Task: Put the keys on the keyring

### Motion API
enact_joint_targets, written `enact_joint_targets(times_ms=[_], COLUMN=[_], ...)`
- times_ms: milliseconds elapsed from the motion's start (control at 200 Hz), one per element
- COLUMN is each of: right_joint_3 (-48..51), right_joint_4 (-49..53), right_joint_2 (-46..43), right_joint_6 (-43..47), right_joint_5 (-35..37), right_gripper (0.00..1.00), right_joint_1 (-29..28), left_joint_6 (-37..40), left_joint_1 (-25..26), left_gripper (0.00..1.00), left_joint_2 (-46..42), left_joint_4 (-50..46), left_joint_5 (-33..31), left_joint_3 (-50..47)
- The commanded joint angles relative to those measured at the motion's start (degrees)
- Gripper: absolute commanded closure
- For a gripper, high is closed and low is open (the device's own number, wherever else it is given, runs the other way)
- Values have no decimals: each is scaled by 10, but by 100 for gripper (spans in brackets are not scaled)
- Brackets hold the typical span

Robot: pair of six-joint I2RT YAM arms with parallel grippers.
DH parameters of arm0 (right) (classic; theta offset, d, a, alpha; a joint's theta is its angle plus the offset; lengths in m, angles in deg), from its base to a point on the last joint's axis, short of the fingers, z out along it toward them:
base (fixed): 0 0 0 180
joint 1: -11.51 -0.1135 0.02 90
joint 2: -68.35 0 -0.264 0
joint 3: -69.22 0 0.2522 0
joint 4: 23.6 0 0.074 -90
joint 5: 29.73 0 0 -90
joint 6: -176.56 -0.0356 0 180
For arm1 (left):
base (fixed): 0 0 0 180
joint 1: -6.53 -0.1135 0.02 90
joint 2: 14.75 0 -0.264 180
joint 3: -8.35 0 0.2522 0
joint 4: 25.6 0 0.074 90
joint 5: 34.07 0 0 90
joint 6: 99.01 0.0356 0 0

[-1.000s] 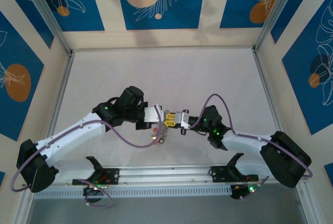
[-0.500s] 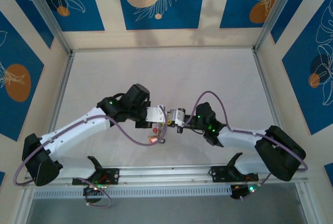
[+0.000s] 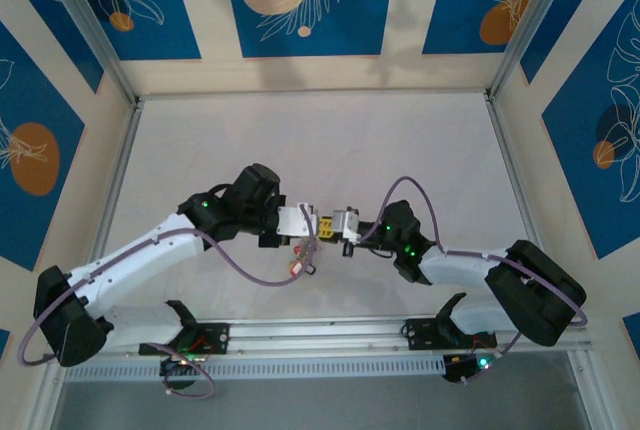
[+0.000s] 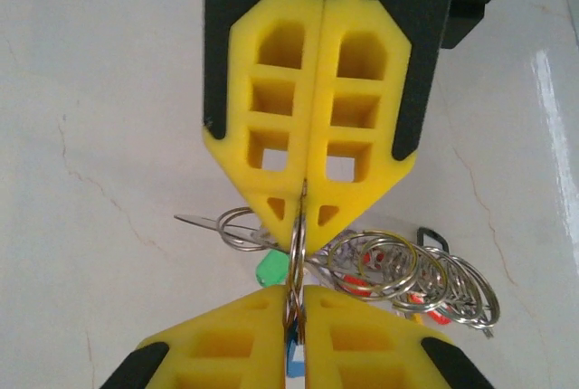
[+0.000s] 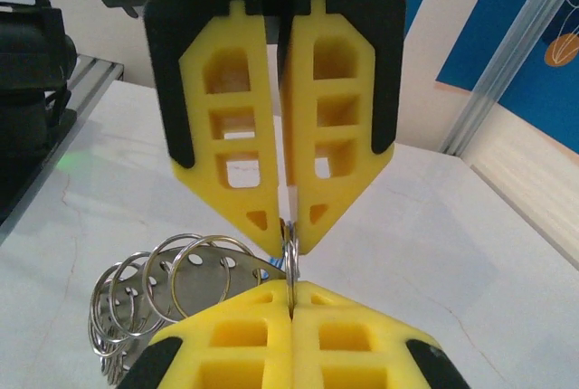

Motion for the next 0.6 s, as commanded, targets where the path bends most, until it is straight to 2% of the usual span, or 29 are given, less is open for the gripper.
enact_joint_targets(times_ms=[0,220,365,595], right_joint_3=[9,10,8,13], right_joint_4=[-76,-69,-70,-72], right_joint_2=[-11,-23,-19,-20], right_joint_6=[-16,-16,-15,-16], right_joint_5=[-28,-33,-31,-23], right_gripper=[100,100,100,100], right_joint_1=[4,4,4,4], left_joint_6=[-25,-45,-34,-21], left_joint_1=[-25,-41,-41,-41], left_gripper=[88,79,76,72], left_joint_2=[-21,-34,-32,-35], left_joint_4=[43,81,68,47], left_joint_5=[48,134,179,194], left_joint_3=[-23,-40,-37,-38])
